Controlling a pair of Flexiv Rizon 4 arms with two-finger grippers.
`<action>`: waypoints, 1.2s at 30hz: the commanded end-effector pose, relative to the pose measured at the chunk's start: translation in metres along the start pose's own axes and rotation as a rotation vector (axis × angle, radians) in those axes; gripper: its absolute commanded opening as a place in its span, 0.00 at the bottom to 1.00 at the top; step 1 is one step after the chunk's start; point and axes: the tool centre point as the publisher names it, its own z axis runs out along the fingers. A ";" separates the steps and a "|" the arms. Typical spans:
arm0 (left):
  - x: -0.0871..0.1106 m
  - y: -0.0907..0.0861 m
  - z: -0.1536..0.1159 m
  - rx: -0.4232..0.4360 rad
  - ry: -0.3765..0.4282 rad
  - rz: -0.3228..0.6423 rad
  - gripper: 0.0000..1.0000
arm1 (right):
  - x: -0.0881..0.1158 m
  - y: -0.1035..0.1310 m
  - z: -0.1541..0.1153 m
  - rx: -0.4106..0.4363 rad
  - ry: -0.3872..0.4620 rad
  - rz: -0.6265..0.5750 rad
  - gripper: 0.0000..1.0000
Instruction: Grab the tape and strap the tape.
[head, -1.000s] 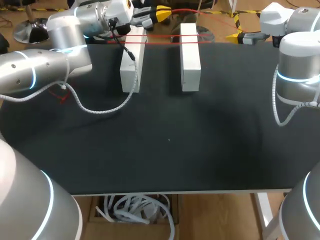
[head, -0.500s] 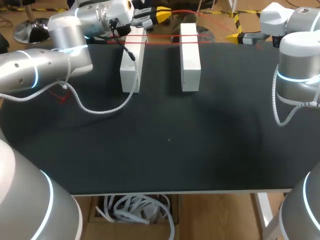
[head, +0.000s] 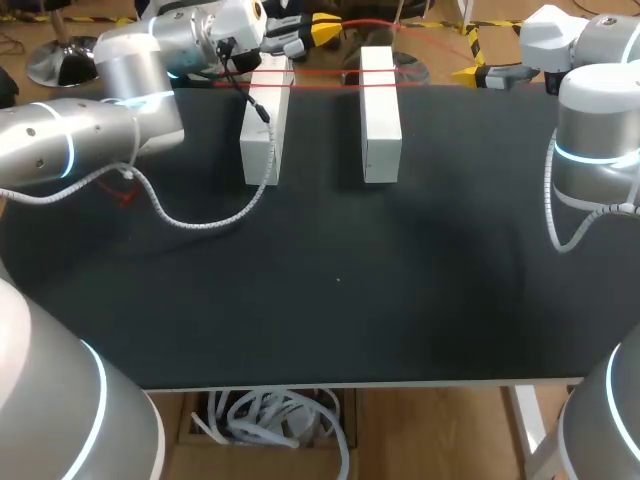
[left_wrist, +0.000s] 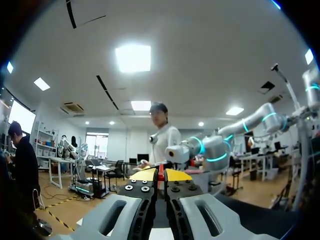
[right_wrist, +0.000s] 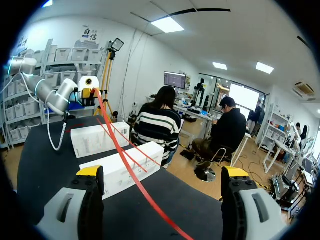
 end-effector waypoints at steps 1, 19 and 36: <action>0.001 -0.001 0.000 -0.001 -0.003 0.001 0.00 | 0.000 0.002 0.000 -0.003 -0.001 0.014 1.00; 0.001 -0.001 0.000 -0.001 -0.003 0.001 0.00 | 0.032 0.016 -0.039 -0.067 -0.282 0.970 1.00; 0.001 -0.001 0.000 -0.001 -0.003 0.001 0.00 | 0.048 0.028 -0.055 -0.019 -0.339 1.027 1.00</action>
